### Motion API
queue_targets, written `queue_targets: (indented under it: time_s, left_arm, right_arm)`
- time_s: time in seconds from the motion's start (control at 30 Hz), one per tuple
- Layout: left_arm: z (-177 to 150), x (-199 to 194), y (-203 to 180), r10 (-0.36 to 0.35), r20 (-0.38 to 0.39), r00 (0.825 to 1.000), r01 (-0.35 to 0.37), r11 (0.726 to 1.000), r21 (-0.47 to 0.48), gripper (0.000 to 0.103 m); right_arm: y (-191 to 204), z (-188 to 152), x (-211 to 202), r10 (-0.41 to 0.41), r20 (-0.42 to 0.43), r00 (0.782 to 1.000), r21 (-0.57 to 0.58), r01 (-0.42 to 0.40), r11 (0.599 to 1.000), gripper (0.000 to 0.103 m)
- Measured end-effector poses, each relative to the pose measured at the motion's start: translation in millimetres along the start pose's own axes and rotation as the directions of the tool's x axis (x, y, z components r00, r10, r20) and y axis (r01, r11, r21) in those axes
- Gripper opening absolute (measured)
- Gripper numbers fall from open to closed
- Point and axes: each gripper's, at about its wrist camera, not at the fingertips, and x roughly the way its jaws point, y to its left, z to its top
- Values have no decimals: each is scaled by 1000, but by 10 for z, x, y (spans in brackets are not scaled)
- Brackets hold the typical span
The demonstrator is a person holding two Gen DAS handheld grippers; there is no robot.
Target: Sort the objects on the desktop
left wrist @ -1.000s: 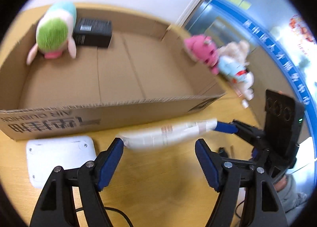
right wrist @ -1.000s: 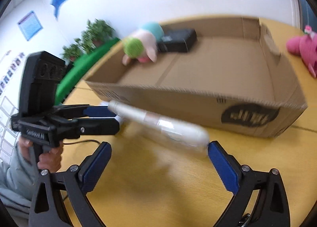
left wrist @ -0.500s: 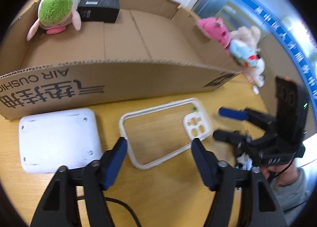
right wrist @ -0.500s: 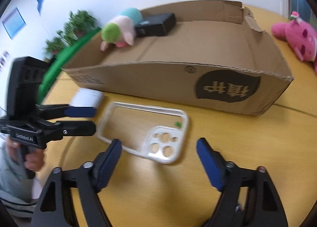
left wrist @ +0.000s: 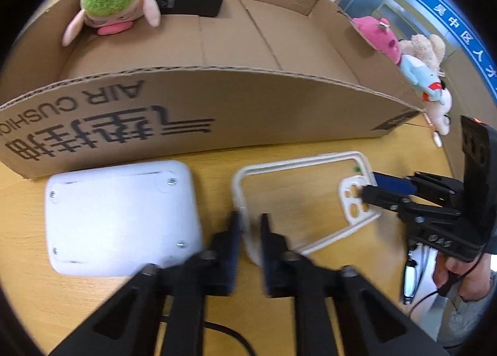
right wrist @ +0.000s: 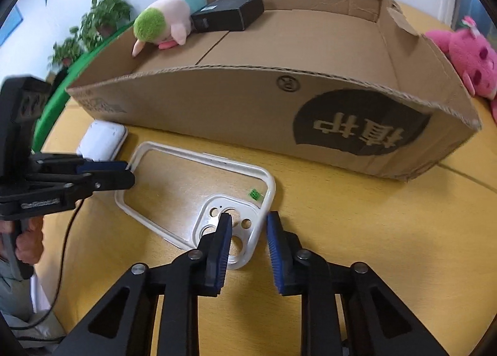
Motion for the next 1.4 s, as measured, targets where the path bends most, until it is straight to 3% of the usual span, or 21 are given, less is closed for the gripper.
queue_targets:
  time_s: [0.1, 0.2, 0.33, 0.53, 0.67, 0.83, 0.97, 1.07, 1.23, 1.4]
  left_arm:
    - [-24, -33, 19, 2, 15, 1000, -2, 1000, 3, 6]
    - [-19, -192, -56, -7, 60, 998, 6, 1000, 10, 6]
    - [71, -629, -204, -33, 172, 984, 26, 999, 41, 6]
    - [447, -1205, -352, -38, 333, 942, 8, 996, 92, 6]
    - [796, -1449, -364, -28, 400, 916, -22, 993, 120, 6]
    - [1234, -1565, -331, 0, 428, 904, -68, 987, 143, 6]
    - [1482, -1493, -207, 15, 406, 914, -76, 988, 135, 6]
    - [1583, -1374, -55, 24, 375, 927, -70, 992, 108, 6]
    - [1595, -1163, 229, 108, 309, 945, -135, 988, 68, 6]
    - [1573, -864, 557, 219, 185, 958, -226, 974, 19, 6]
  right_arm:
    - [-38, -57, -46, 32, 18, 999, 30, -33, 999, 16]
    - [5, -90, -187, 37, 60, 998, 34, -39, 999, 16]
    - [34, 24, -630, 68, 171, 983, 50, -78, 996, 16]
    - [258, 430, -1383, 42, 354, 934, -60, -22, 998, 16]
    - [323, 805, -1532, 24, 398, 917, -109, 22, 994, 16]
    - [332, 1313, -1589, 30, 431, 902, -132, 30, 991, 16]
    - [264, 1659, -1453, 66, 407, 911, -123, -17, 992, 16]
    - [196, 1860, -1205, 80, 359, 930, -116, -41, 992, 16]
    - [171, 1986, -601, 137, 230, 963, -106, -115, 988, 16]
    - [229, 2062, 117, 214, 92, 973, -55, -209, 976, 16]
